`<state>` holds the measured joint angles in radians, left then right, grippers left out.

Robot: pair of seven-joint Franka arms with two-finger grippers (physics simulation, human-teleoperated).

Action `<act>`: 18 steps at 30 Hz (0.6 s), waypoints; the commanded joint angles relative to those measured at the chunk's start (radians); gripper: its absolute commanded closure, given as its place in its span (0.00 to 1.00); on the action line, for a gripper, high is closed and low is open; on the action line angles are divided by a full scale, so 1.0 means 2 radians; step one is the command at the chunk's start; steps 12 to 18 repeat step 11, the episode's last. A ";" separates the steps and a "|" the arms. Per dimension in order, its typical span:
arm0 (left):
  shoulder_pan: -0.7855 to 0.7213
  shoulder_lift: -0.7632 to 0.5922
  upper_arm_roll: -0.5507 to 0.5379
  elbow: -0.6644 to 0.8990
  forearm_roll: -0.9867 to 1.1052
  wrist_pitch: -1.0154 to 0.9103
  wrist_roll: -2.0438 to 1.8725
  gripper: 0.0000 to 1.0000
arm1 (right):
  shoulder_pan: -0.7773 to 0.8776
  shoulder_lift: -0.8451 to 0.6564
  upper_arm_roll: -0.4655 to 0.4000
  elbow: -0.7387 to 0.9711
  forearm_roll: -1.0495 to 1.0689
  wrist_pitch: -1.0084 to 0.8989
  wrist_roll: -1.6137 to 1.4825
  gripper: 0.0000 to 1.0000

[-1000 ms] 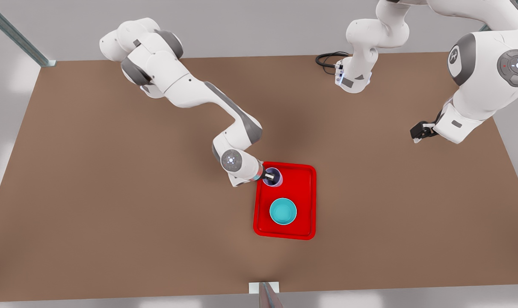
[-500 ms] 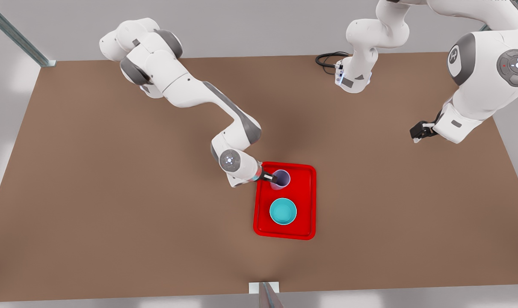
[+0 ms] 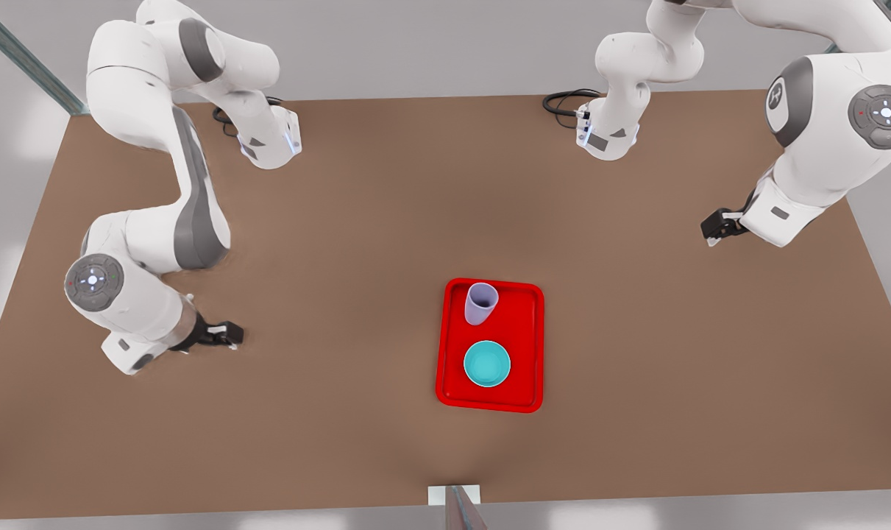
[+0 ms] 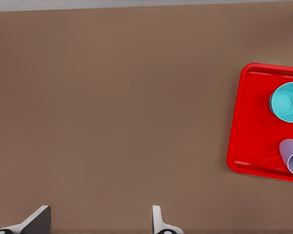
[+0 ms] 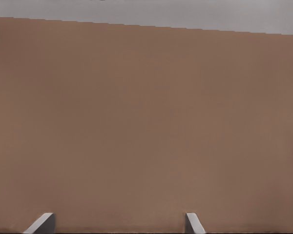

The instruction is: Place the bowl on the tray with the left arm and the cup on the tray with the right arm

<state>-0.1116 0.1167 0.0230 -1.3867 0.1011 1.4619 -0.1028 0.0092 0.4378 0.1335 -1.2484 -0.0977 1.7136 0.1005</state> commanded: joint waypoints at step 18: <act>0.001 0.002 -0.008 0.015 0.001 -0.002 0.011 0.00 | -0.049 -0.056 -0.010 -0.068 0.004 0.001 -0.014 0.00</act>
